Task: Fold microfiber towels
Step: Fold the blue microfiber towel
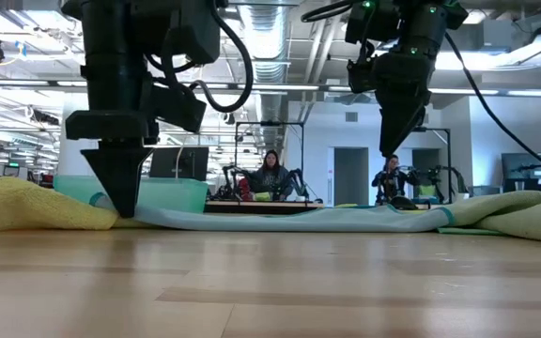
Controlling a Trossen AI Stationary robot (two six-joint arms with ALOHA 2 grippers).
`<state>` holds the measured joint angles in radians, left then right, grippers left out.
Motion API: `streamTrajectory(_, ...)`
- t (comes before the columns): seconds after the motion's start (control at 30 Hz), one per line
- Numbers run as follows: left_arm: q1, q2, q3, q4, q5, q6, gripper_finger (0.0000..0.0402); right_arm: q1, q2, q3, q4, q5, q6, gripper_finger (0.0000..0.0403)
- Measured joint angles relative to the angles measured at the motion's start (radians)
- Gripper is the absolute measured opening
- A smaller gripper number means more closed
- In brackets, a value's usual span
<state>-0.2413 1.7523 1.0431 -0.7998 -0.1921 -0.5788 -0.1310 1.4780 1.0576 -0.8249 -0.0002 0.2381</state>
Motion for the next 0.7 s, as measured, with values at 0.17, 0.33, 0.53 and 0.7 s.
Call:
streamTrajectory(0.17, 0.015, 0.0, 0.0, 0.002, 0.032, 0.014, 0.0017, 0.0, 0.0, 0.0, 0.0, 0.0, 0.0, 0.0175)
streamTrajectory(0.33, 0.046, 0.0, 0.017, -0.013, 0.078, 0.01, 0.0005, 0.0, -0.003, -0.001, -0.001, 0.0, 0.0, 0.0175)
streamTrajectory(0.53, 0.079, 0.0, 0.099, -0.069, 0.08, 0.06, 0.0002, -0.002, -0.077, -0.001, -0.001, 0.001, 0.001, 0.0175)
streamTrajectory(0.7, 0.112, 0.0, 0.182, -0.083, 0.073, 0.149, 0.0001, -0.002, -0.154, -0.001, -0.001, 0.006, 0.024, 0.0175)
